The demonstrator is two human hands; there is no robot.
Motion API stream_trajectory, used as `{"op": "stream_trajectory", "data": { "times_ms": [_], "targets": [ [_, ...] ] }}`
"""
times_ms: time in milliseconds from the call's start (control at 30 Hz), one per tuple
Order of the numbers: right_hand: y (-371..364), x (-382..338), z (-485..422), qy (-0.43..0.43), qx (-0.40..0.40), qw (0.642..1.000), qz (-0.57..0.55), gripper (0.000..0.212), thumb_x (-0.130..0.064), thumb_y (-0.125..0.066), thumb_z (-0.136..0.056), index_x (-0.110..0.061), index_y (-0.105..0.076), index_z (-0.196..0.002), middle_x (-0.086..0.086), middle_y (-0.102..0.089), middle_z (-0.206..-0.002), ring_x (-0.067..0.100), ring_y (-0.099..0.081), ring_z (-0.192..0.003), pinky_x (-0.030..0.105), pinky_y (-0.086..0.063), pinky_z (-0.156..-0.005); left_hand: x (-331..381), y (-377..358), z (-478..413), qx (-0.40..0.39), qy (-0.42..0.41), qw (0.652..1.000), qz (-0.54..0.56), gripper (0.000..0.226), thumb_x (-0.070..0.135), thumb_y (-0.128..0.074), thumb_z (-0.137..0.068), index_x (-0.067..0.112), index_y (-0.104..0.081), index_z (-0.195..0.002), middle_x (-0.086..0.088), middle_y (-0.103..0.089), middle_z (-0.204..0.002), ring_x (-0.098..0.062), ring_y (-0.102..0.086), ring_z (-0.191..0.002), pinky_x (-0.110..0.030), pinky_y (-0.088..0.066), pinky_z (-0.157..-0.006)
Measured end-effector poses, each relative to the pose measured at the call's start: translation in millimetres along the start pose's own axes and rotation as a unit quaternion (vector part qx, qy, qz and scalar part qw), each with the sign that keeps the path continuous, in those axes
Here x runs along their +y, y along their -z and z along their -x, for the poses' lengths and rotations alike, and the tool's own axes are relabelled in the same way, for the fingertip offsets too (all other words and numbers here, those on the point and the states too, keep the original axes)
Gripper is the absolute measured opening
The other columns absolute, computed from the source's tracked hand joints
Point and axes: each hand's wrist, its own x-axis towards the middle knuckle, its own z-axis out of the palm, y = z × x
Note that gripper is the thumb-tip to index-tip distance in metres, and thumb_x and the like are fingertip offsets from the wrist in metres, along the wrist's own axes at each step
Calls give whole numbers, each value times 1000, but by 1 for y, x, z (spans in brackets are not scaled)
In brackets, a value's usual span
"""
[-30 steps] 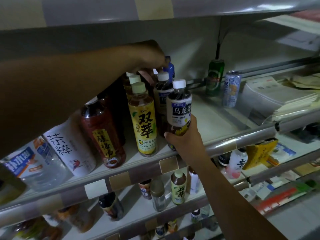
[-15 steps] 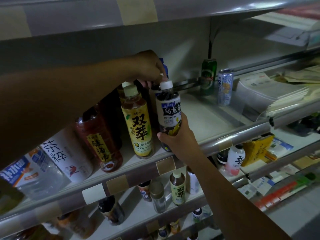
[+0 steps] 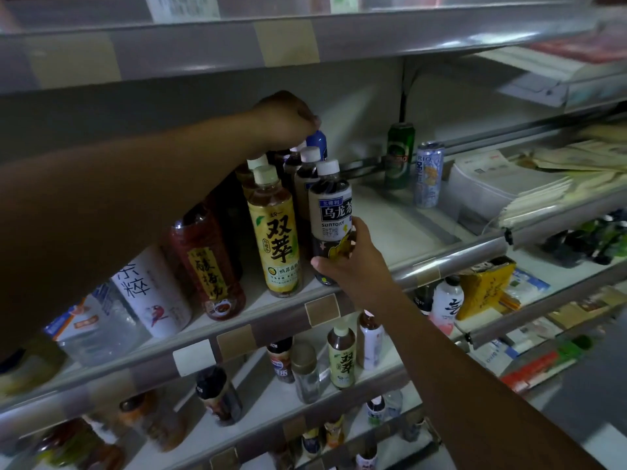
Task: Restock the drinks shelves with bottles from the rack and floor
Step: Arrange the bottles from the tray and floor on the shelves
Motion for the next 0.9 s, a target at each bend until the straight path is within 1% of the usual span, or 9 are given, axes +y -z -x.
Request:
{"op": "stream_trajectory", "data": {
  "times_ms": [67, 167, 233, 400, 533, 633, 733, 833, 900],
  "targets": [
    [6, -5, 10, -2, 9, 1000, 20, 71, -31, -82, -78, -41, -35, -130, -32, -56, -107, -10, -58, -97, 4, -43, -78, 5, 7, 11, 22, 5, 1000, 10, 33, 28, -52, -99, 7, -65, -120, -11, -65, -116, -24, -60, -101, -34, -50, -91],
    [13, -14, 29, -24, 17, 998, 55, 87, -35, -79, -82, -27, -26, -150, -1, -48, -137, 20, -51, -122, 38, -46, -100, 10, 13, 34, 39, -4, 999, 15, 30, 22, -50, -100, 6, -65, -120, -12, -64, -119, -21, -57, -96, -31, -47, -85],
    [16, -19, 43, -35, 24, 994, 97, 86, -36, -76, -84, -23, -25, -152, 6, -44, -147, 27, -50, -128, 44, -45, -104, 14, 13, 51, 49, -19, 999, 12, 27, 20, -49, -100, 7, -67, -117, -12, -66, -117, -21, -59, -98, -28, -46, -82],
    [26, -31, 80, -47, 23, 973, 223, 71, -35, -66, -89, -19, -31, -149, 8, -47, -145, 32, -59, -115, 48, -51, -93, 25, 1, 90, 70, -85, 993, -40, 23, 19, -50, -98, 11, -69, -109, -8, -69, -108, -16, -60, -90, -28, -45, -75],
    [34, -41, 110, -53, 57, 945, 317, 59, -33, -61, -90, -17, -41, -143, 8, -49, -140, 30, -53, -121, 42, -47, -93, 24, -24, 117, 65, -133, 986, -82, 27, 22, -51, -94, 12, -66, -115, -12, -66, -114, -30, -62, -100, -43, -54, -85],
    [32, -49, 130, -77, 89, 915, 386, 47, -38, -60, -91, -16, -50, -131, 11, -54, -131, 35, -52, -120, 43, -47, -93, 15, -46, 134, 64, -184, 972, -129, 30, 21, -53, -90, 12, -65, -116, -16, -66, -114, -37, -61, -102, -41, -53, -83],
    [18, -52, 154, -121, 117, 866, 470, 57, -47, -56, -91, -17, -46, -139, 13, -50, -139, 37, -41, -130, 44, -38, -105, 7, -69, 149, 7, -235, 969, -78, 37, 18, -54, -88, 15, -61, -124, -14, -62, -123, -34, -59, -110, -42, -52, -90],
    [-10, -48, 189, -166, 153, 836, 500, 64, -42, -59, -90, -12, -41, -144, 20, -41, -142, 39, -36, -132, 45, -36, -102, -9, -99, 177, -36, -284, 957, -37, 39, 20, -56, -90, 18, -58, -128, -13, -58, -127, -35, -56, -113, -45, -50, -91],
    [-32, -42, 217, -209, 176, 815, 510, 66, -42, -60, -89, -14, -39, -145, 20, -28, -152, 39, -30, -138, 44, -36, -104, -25, -123, 202, -63, -338, 938, -34, 39, 20, -53, -91, 20, -56, -130, -11, -55, -129, -37, -52, -116, -46, -47, -92]
  ]
}}
